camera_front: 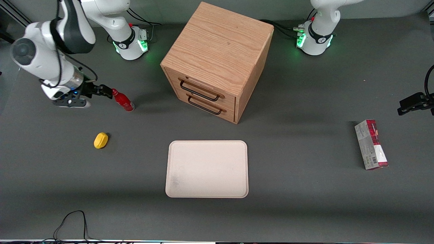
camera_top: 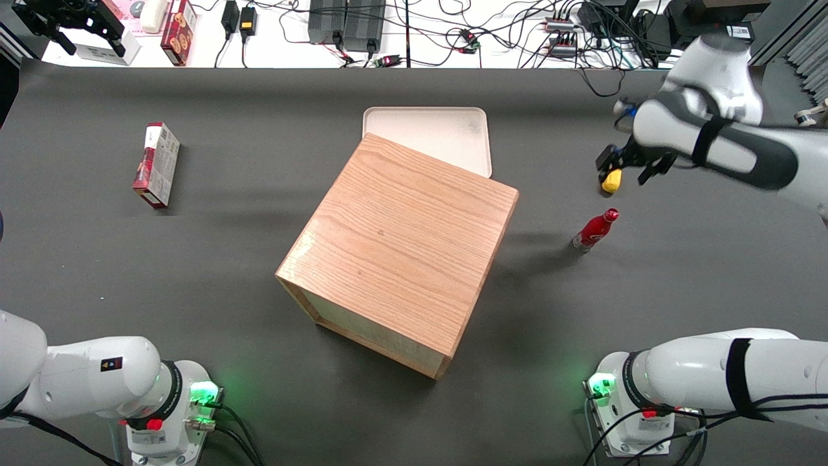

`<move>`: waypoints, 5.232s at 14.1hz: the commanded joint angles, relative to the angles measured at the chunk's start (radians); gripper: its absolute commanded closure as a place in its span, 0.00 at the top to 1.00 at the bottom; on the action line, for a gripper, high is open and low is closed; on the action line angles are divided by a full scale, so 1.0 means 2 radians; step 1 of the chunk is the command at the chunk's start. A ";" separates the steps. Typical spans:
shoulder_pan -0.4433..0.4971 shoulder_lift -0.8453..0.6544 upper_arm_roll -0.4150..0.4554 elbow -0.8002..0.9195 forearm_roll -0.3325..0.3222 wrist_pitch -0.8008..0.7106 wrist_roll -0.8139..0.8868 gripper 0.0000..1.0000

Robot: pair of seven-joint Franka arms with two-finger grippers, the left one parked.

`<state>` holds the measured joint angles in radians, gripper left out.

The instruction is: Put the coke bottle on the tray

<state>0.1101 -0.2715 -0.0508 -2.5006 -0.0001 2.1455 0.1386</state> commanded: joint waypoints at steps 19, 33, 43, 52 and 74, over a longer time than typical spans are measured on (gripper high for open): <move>0.014 -0.009 -0.001 -0.096 -0.021 0.109 0.002 0.00; 0.008 0.232 0.020 0.546 0.008 -0.339 0.004 0.00; -0.009 0.411 0.274 0.764 -0.134 -0.312 0.198 0.00; -0.005 0.565 0.277 0.758 -0.180 -0.136 0.198 0.00; -0.005 0.562 0.254 0.711 -0.204 -0.059 0.221 1.00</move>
<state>0.0978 0.9139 0.4801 -1.0585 -0.3845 2.0486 0.5579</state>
